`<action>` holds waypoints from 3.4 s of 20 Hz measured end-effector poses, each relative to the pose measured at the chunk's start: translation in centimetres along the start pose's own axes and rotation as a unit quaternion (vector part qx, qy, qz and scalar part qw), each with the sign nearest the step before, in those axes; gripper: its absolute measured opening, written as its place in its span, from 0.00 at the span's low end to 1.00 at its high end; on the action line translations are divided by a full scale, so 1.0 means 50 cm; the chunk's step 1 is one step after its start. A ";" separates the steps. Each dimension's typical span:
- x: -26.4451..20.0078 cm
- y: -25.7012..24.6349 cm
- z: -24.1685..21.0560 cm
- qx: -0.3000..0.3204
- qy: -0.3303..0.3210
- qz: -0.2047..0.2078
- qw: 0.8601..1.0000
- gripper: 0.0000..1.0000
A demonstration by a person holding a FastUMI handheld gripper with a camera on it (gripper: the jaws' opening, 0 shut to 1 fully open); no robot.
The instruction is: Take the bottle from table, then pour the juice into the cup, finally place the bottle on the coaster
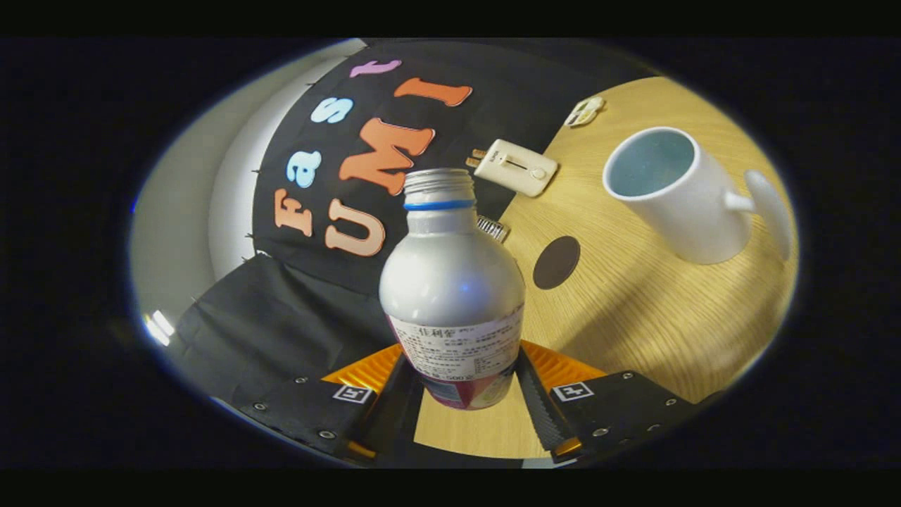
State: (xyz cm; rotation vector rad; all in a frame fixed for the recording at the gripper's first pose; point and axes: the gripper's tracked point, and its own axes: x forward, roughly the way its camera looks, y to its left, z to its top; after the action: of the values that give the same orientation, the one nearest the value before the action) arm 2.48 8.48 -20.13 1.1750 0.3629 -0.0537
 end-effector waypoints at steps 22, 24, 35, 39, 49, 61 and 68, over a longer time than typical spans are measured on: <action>-0.018 -0.013 0.051 0.216 0.001 0.030 0.976 0.77; -0.026 -0.001 0.061 0.236 -0.001 0.042 0.971 0.77; -0.037 0.028 0.090 0.333 -0.003 0.083 0.939 0.77; -0.045 0.030 0.104 0.350 -0.003 0.098 0.932 0.77; -0.042 0.062 0.151 0.397 -0.008 0.132 0.908 0.77; -0.067 0.102 0.176 0.413 -0.011 0.163 0.896 0.77; -0.078 0.115 0.193 0.424 -0.015 0.178 0.888 0.77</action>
State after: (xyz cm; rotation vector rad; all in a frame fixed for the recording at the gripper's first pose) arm 2.53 1.40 -10.56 2.0934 0.0716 0.1030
